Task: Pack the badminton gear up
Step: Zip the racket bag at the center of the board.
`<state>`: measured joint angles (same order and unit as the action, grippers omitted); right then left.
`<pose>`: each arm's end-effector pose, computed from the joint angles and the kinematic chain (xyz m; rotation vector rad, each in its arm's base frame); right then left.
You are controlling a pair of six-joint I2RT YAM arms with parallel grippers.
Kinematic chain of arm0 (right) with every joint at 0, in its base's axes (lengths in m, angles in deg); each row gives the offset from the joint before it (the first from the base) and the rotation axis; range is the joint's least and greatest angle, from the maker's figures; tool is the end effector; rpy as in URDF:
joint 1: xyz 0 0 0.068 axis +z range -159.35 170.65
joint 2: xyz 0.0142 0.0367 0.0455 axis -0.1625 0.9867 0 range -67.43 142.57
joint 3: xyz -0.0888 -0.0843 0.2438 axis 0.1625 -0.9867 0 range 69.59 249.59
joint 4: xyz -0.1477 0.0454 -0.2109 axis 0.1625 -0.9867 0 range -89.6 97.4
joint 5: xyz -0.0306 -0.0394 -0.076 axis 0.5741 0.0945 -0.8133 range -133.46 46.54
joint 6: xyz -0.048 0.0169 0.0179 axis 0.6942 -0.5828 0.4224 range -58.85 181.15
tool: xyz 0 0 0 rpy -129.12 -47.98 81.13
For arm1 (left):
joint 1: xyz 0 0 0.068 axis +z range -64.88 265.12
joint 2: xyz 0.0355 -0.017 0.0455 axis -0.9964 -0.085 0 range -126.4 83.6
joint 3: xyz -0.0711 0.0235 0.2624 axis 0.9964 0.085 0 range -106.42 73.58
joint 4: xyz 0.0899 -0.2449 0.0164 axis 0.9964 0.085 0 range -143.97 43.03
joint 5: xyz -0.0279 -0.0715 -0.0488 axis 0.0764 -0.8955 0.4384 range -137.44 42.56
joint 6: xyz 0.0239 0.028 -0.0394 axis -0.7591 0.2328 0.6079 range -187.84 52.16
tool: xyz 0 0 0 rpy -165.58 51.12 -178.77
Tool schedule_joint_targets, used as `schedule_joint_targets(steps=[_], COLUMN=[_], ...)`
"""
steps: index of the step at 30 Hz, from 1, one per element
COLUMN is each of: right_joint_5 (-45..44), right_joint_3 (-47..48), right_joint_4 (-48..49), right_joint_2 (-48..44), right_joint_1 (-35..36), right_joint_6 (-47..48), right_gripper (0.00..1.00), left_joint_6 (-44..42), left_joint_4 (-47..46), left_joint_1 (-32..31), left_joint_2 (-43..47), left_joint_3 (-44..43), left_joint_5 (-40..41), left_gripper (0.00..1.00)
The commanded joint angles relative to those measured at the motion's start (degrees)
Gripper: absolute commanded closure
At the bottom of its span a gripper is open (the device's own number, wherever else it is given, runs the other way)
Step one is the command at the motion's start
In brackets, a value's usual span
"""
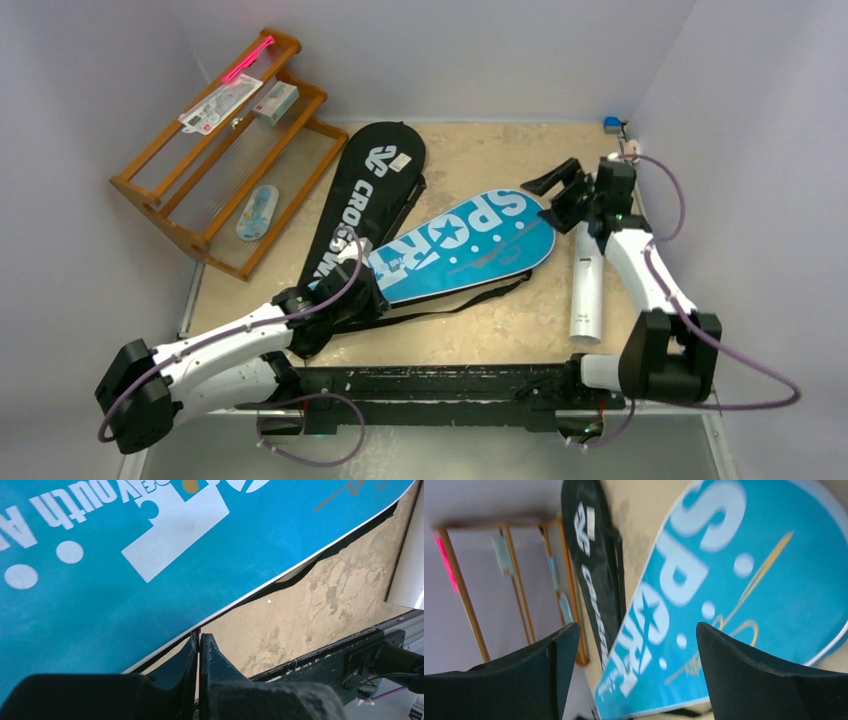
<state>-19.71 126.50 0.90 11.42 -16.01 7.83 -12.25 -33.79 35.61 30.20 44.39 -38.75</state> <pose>0.3119 -0.0219 0.2859 0.8365 1.9847 0.9168 0.1265 -0.1399 0.2032 -0.2082 2.4442 -0.7050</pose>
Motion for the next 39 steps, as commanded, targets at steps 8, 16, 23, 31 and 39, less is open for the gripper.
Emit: schedule_joint_targets(steps=[8,16,23,31,39], right_joint_5=[-13.9,-14.9,-16.3,-22.0,-26.4], right_joint_3=[-26.2,-36.5,-30.8,-23.8,-11.5], right_joint_4=[-0.5,11.7,14.4,9.5,6.7], right_joint_2=[-23.0,-21.5,-11.8,-8.9,-4.1], right_joint_1=[22.7,29.3,29.3,27.8,19.9], right_joint_6=[-17.3,-25.7,-24.1,-22.3,-16.6], right_gripper=[0.16,0.18,0.37,0.97,1.0], left_joint_6=[-2.3,-2.2,-2.5,-2.3,-1.2], left_joint_4=[-6.7,-6.3,-4.7,-2.8,1.1], left_joint_1=[0.3,0.3,0.3,0.3,0.3], left_joint_2=[-4.2,-2.2,-1.5,0.5,3.1], left_joint_3=[-6.2,-5.4,-5.7,-4.8,-3.7], left_joint_5=[-1.1,-1.0,-1.0,-1.5,-1.0], left_gripper=[1.0,1.0,1.0,1.0,1.0])
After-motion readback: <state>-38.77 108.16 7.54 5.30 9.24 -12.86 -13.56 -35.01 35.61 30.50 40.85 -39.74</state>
